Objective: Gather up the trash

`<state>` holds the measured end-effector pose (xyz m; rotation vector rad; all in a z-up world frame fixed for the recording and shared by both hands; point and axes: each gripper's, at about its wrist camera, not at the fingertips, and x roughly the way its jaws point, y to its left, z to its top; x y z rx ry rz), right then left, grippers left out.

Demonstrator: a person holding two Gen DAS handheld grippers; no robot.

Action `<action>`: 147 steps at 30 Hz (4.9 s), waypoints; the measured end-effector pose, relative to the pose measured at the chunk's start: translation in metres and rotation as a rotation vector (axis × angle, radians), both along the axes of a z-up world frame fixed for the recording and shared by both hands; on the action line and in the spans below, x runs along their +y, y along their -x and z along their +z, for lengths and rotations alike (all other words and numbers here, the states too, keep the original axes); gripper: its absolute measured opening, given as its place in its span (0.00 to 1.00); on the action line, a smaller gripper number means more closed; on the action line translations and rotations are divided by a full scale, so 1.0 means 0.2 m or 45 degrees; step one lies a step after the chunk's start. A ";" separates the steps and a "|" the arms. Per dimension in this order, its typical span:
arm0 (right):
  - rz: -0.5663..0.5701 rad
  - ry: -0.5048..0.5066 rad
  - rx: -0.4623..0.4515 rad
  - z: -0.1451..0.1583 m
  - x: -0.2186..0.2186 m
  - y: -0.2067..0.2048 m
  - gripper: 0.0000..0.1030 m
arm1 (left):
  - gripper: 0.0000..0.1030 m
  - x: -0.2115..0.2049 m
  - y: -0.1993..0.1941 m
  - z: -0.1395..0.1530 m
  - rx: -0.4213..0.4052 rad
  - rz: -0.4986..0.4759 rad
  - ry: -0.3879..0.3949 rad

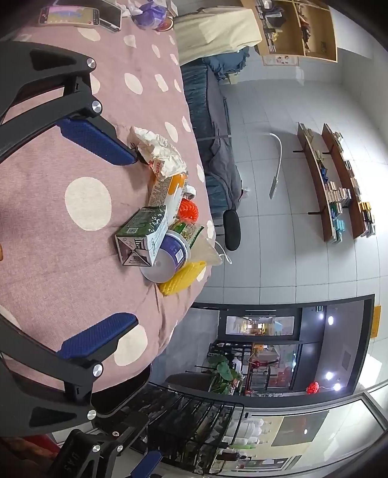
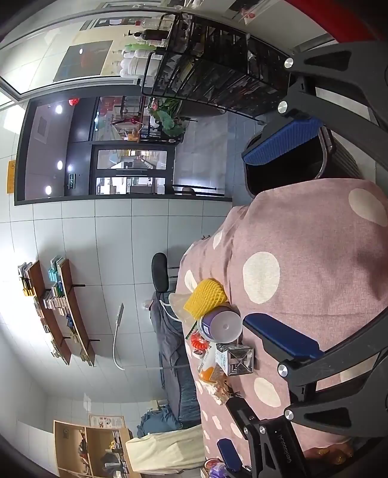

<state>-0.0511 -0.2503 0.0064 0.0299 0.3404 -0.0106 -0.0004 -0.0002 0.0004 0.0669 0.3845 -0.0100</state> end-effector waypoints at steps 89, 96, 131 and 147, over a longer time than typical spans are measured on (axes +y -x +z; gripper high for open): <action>0.414 0.068 0.342 -0.06 0.28 -0.42 0.95 | 0.94 0.25 -0.20 -0.10 0.198 0.006 0.168; 0.612 -0.025 0.550 -0.07 0.42 -0.58 0.95 | 0.94 0.45 -0.34 -0.15 0.435 0.041 0.149; 0.840 -0.059 0.865 -0.13 0.86 -0.99 0.95 | 0.42 0.70 -0.81 -0.26 0.679 0.051 0.120; 0.781 -0.136 0.964 -0.28 0.96 -1.20 0.50 | 0.09 0.79 -0.79 -0.24 0.615 0.110 0.178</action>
